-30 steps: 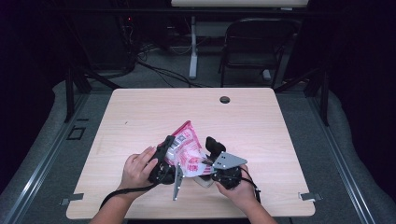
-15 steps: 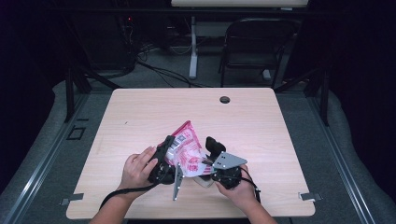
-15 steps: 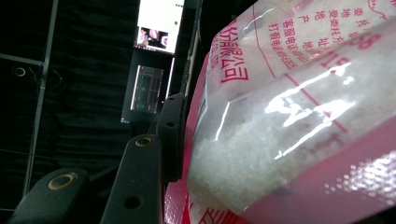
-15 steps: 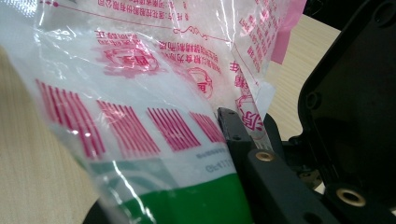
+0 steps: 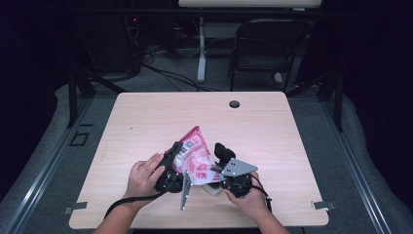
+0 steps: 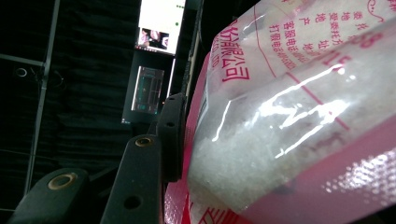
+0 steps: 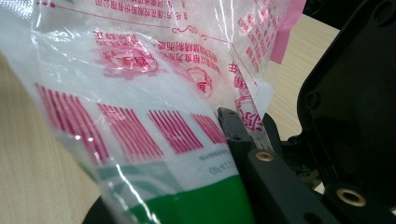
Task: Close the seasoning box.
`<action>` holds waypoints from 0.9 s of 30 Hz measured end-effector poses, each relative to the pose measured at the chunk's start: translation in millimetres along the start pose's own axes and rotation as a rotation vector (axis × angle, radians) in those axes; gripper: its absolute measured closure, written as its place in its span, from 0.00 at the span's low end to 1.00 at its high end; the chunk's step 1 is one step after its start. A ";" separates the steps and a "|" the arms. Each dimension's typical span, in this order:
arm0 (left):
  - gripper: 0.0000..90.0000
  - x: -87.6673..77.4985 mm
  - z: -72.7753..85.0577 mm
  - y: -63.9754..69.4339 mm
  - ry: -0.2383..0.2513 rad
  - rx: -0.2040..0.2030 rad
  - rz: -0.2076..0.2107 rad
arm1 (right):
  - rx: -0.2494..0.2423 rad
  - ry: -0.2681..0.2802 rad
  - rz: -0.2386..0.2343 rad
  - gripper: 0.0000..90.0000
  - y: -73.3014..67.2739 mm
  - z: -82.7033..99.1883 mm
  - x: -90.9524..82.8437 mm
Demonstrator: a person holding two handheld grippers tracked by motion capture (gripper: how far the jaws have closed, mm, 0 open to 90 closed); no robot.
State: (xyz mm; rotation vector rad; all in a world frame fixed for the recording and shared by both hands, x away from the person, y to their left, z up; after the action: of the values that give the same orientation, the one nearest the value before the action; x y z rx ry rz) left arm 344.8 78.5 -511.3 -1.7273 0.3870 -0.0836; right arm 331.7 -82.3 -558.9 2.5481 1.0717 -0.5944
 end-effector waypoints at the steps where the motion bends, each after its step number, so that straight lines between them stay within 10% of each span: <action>1: 0.72 -0.1 0.0 0.0 0.000 0.001 0.000 | 0.000 0.000 0.000 0.97 0.1 0.0 0.1; 27: 0.72 -0.6 -0.2 -0.8 0.007 -0.003 -0.002 | -0.001 0.002 0.002 0.98 -0.3 -0.8 -0.8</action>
State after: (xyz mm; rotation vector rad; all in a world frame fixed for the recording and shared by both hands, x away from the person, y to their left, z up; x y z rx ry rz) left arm 344.3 78.6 -510.4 -1.7310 0.3904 -0.0902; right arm 331.2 -82.2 -557.8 2.5495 1.0702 -0.5906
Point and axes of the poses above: each handheld gripper's, and its own axes: x roughly forward along the jaws, z roughly out of its underside, y roughly to its right, the point moved 7 cm from there along x, roughly forward along the jaws, and after that the axes turned 5 degrees about z, right-handed, at the moved point
